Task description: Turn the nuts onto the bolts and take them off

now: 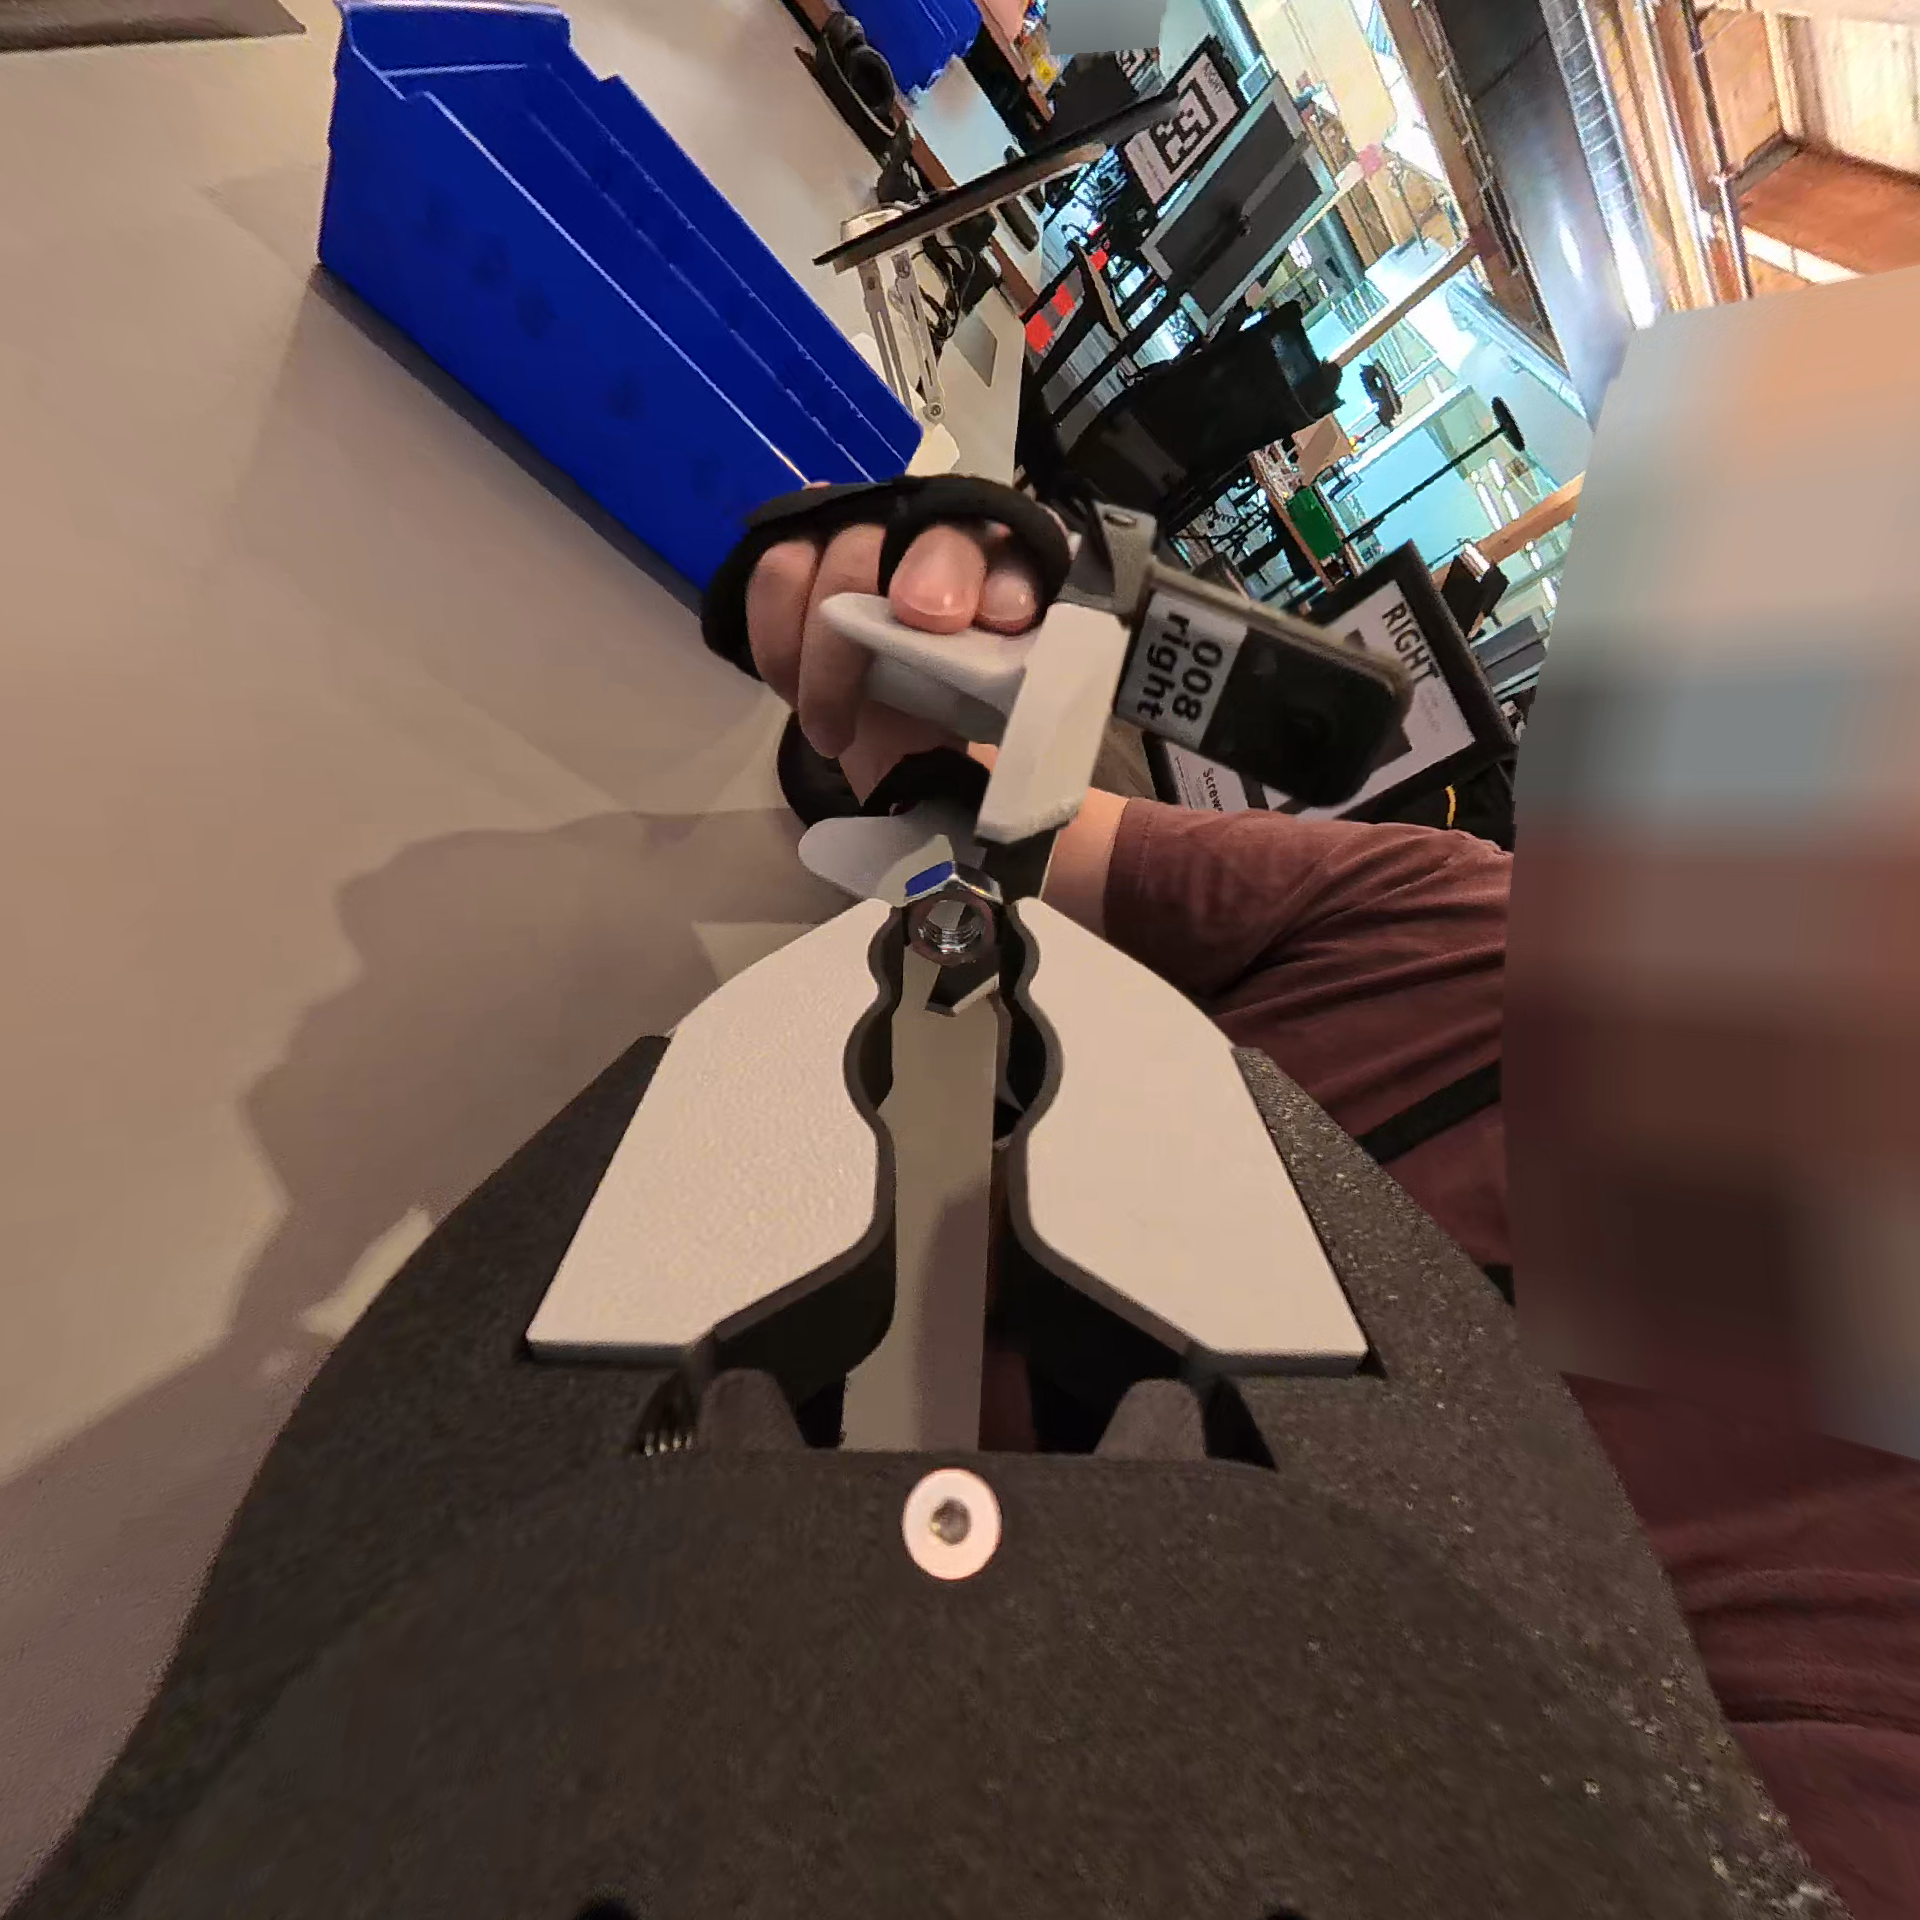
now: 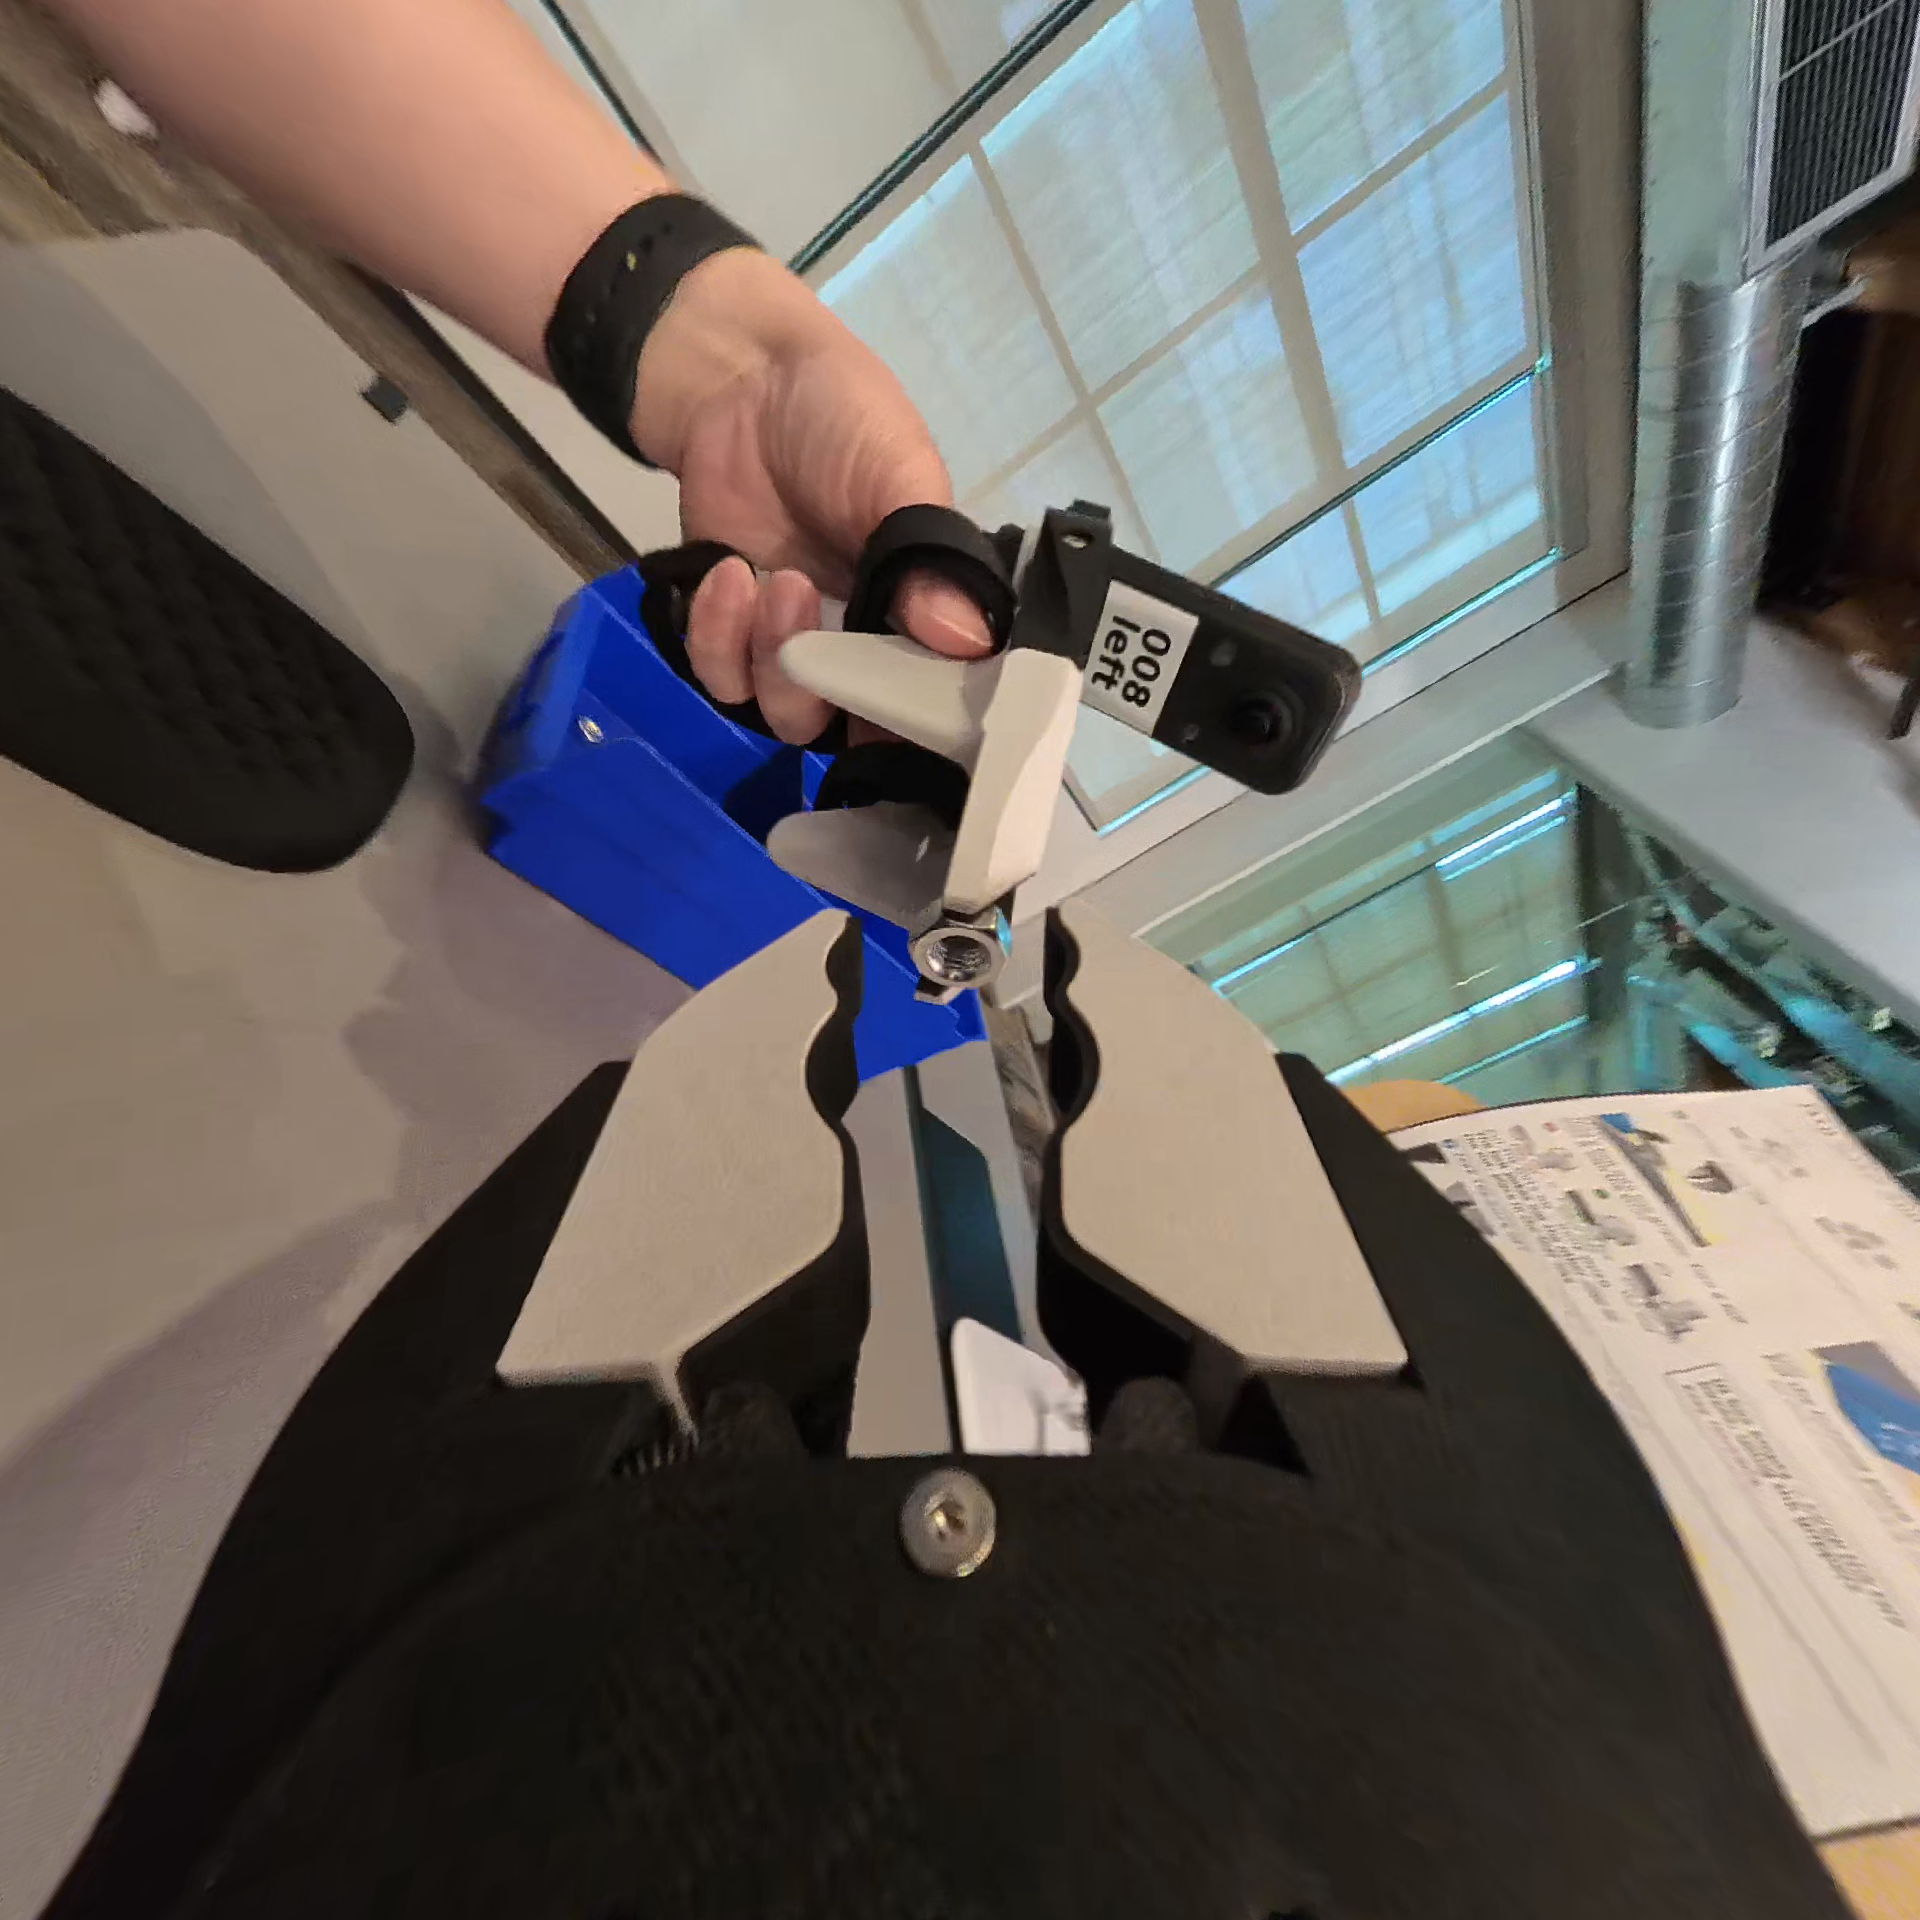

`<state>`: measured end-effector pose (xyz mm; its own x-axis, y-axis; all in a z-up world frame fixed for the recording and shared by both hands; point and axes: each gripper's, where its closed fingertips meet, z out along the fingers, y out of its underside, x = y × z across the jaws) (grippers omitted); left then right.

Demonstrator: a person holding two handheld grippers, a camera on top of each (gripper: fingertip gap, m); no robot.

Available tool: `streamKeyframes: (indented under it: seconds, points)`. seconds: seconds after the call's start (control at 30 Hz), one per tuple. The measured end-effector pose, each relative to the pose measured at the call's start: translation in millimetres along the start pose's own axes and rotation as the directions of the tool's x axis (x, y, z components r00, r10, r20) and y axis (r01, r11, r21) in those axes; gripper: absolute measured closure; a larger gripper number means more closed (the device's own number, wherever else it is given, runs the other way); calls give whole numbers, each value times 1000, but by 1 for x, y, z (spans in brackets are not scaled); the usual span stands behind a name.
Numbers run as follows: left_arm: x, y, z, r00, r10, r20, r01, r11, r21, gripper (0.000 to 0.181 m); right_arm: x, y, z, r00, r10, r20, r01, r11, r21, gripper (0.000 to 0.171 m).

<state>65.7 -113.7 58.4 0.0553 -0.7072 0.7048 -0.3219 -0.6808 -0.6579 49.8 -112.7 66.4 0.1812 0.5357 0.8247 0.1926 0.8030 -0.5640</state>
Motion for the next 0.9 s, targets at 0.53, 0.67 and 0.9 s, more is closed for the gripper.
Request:
streamKeyframes:
  seconds: [0.53,0.67,0.9]
  points:
    - [-25,-7,-29,990,26,138,-32,999,42,160,-7,84,-15,939,304,160,-216,886,-411,153]
    - [-94,-14,-128,699,249,670,-213,967,-137,153,-35,196,-81,733,680,-20,-379,383,-843,153]
    - [-178,27,-271,350,307,885,108,925,-364,154,-77,248,-125,615,754,-232,-324,-27,-946,153]
